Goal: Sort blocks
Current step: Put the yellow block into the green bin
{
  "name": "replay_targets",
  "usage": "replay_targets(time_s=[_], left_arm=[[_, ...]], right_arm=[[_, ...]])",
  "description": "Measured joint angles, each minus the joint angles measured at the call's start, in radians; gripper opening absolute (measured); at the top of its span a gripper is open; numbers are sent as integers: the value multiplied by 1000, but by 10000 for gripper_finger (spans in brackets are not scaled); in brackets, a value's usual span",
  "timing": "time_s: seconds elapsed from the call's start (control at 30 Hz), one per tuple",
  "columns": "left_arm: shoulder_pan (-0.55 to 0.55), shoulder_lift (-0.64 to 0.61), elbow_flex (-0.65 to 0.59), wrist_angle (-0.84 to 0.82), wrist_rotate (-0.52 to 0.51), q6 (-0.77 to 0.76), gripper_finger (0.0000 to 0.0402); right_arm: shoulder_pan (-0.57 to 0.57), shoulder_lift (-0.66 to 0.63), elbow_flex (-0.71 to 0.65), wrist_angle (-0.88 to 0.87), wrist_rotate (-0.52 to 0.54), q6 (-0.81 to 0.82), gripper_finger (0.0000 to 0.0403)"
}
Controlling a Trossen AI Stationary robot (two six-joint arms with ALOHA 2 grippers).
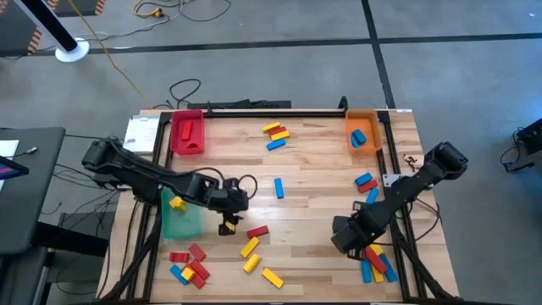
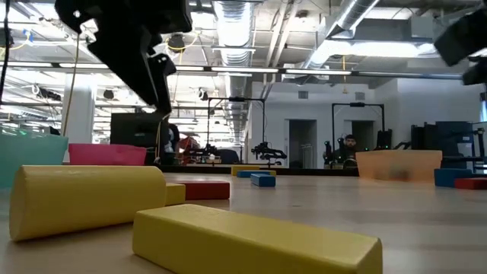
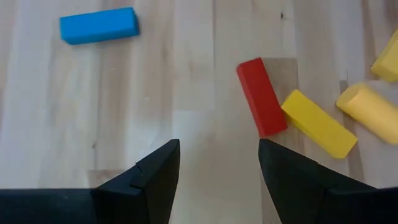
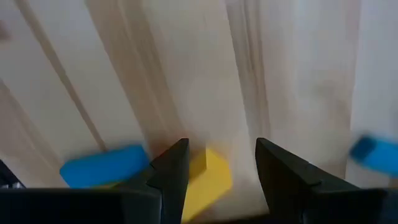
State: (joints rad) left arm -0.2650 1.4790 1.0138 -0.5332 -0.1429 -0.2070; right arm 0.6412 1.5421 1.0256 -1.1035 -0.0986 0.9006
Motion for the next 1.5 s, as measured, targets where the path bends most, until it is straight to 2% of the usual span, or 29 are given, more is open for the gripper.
replay_targets(time_s=[0.23, 0.53, 0.83, 1.0, 1.23, 1.5], left_arm=[[-23, 63, 0, 76, 10, 17, 213], [-33, 62, 0, 116, 12, 63, 213], [-33, 62, 0, 148, 12, 105, 213], [-33, 62, 0, 149, 12, 117, 213], [-33, 62, 0, 150, 13, 119, 213], [-33, 62, 0, 151, 13, 132, 213]], right_arm=[[92, 0, 0, -70, -35, 194, 195], [228, -9, -44, -46, -31, 469, 195], [350, -106, -130, 37, 115, 762, 195], [381, -142, -180, 72, 181, 881, 195], [378, -143, -259, 255, 182, 905, 195], [378, -143, -271, 259, 184, 906, 195]])
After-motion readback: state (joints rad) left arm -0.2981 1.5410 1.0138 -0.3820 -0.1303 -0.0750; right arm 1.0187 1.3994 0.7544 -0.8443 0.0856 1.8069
